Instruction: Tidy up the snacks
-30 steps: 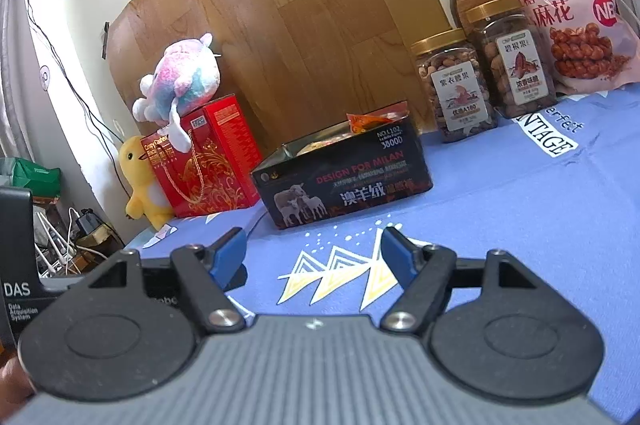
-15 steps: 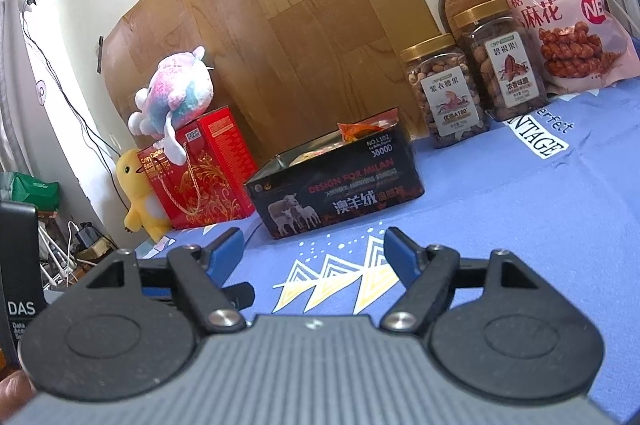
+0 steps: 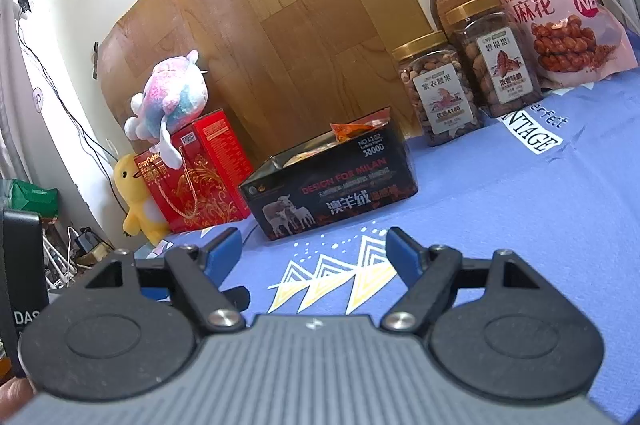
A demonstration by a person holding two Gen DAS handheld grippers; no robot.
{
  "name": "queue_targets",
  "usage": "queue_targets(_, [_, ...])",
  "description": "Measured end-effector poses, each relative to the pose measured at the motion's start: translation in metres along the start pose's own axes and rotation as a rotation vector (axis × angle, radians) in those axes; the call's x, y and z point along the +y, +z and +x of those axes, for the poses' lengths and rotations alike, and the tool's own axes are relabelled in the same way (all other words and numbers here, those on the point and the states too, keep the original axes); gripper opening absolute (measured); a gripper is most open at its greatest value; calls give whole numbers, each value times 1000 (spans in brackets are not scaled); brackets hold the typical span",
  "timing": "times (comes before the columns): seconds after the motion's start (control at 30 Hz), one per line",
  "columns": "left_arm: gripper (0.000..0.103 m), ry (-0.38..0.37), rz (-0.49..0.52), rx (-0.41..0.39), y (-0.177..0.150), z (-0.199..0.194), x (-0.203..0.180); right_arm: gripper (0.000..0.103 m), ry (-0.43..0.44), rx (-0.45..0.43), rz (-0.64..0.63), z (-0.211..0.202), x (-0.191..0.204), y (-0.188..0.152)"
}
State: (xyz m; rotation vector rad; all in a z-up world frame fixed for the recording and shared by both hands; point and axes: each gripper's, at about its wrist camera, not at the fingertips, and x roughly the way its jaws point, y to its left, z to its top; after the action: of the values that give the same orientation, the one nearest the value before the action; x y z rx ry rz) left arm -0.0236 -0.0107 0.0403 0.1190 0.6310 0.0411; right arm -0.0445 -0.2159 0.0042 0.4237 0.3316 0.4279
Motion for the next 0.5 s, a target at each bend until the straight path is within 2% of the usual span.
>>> queue_targets(0.5, [103,40,4,31,-2,5,1,82,0,-6,6,-2,-1,1])
